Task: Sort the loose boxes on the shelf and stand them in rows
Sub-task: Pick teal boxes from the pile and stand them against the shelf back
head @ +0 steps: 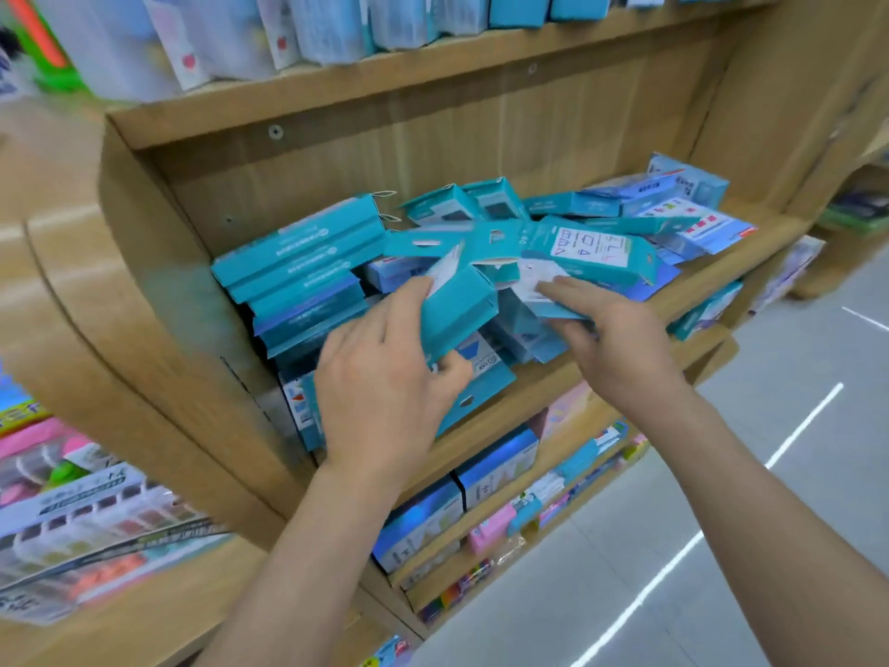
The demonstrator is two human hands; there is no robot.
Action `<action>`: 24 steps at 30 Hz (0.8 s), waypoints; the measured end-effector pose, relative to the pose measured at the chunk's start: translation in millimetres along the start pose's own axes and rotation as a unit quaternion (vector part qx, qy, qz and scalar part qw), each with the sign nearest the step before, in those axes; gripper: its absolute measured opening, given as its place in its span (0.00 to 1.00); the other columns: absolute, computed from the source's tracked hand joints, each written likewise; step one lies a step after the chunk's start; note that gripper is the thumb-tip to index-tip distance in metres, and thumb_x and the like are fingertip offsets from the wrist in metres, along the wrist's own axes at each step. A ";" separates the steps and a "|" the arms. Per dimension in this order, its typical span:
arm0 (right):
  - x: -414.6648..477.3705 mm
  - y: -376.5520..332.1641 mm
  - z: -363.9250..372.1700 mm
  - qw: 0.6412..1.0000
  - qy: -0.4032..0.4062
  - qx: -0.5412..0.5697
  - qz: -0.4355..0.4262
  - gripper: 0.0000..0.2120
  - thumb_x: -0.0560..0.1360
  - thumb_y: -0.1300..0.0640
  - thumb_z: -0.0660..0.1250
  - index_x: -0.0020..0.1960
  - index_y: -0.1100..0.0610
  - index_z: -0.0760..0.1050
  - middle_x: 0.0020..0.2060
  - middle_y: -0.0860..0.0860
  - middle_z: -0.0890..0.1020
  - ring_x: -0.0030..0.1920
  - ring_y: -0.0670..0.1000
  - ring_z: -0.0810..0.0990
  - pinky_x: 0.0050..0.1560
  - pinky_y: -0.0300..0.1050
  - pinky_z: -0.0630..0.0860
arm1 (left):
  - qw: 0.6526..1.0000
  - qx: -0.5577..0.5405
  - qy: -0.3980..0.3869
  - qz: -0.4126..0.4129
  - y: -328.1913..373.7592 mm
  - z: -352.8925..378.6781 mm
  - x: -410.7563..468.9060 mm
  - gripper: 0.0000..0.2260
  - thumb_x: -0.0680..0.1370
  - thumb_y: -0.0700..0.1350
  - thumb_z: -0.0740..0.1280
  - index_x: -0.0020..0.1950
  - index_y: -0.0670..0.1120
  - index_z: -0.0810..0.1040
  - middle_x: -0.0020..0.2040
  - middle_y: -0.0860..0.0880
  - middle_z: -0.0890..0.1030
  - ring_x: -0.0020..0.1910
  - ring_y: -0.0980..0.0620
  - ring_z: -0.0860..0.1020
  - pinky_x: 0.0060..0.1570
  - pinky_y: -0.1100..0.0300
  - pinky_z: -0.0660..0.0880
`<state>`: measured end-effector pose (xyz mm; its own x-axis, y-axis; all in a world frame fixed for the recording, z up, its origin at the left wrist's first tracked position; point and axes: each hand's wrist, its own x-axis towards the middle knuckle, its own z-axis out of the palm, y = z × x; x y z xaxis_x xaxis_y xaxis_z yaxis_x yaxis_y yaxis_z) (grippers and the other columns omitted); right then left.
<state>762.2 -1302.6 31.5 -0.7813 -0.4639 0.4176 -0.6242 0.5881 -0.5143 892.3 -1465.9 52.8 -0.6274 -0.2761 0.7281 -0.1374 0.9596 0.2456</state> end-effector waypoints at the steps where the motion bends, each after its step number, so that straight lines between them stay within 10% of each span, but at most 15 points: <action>1: 2.2 -2.0 -0.3 0.997 0.026 0.064 0.032 0.15 0.77 0.57 0.65 0.63 0.51 0.77 0.61 0.47 0.79 0.61 0.51 0.76 0.60 0.50 0.74 | 0.997 -0.067 0.032 -0.023 5.1 -10.4 0.0 0.22 0.66 0.45 0.71 0.59 0.47 0.73 0.42 0.52 0.81 0.39 0.49 0.79 0.40 0.56 0.75; 5: 5.0 -8.7 -9.5 0.945 0.136 0.243 0.172 0.14 0.79 0.48 0.62 0.52 0.57 0.80 0.41 0.49 0.82 0.42 0.50 0.81 0.43 0.57 0.81 | 0.892 -0.414 0.086 -0.161 17.8 -40.2 10.4 0.18 0.69 0.35 0.73 0.49 0.53 0.71 0.41 0.64 0.80 0.40 0.63 0.79 0.38 0.68 0.76; 8: -9.1 -18.9 -21.8 0.829 0.146 0.457 0.287 0.12 0.80 0.48 0.59 0.54 0.53 0.77 0.39 0.49 0.86 0.35 0.54 0.85 0.29 0.44 0.80 | 0.806 -0.522 0.076 -0.271 8.9 -36.6 17.2 0.14 0.73 0.33 0.69 0.51 0.50 0.73 0.42 0.62 0.83 0.42 0.63 0.81 0.39 0.69 0.76; 11: -23.6 -21.8 -28.4 0.799 0.124 0.507 0.299 0.12 0.81 0.47 0.57 0.51 0.52 0.75 0.36 0.50 0.86 0.28 0.53 0.84 0.22 0.36 0.74 | 0.745 -0.574 0.057 -0.336 1.3 -28.1 14.5 0.13 0.75 0.35 0.67 0.58 0.46 0.73 0.45 0.57 0.84 0.44 0.57 0.83 0.40 0.61 0.77; 19: -10.9 -32.6 -64.6 0.890 -0.040 0.382 0.246 0.14 0.77 0.46 0.64 0.43 0.57 0.78 0.29 0.53 0.83 0.21 0.52 0.77 0.20 0.36 0.69 | 0.785 -0.560 -0.111 -0.242 4.3 -38.4 23.1 0.10 0.73 0.37 0.70 0.51 0.49 0.77 0.45 0.54 0.85 0.43 0.51 0.84 0.39 0.56 0.80; 24: 24.0 -46.7 -62.2 0.880 -0.082 0.419 0.208 0.11 0.76 0.50 0.66 0.42 0.58 0.78 0.27 0.51 0.80 0.21 0.47 0.72 0.22 0.34 0.67 | 0.817 -0.512 -0.109 -0.242 6.8 -37.9 35.2 0.08 0.74 0.40 0.71 0.50 0.50 0.77 0.47 0.52 0.85 0.45 0.50 0.84 0.47 0.46 0.80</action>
<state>773.1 -1300.0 112.0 -0.8909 -0.4540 -0.0154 -0.0166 0.0665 -0.9976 898.4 -1471.1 104.3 -0.8269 -0.4863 0.2824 0.2332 0.1603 0.9591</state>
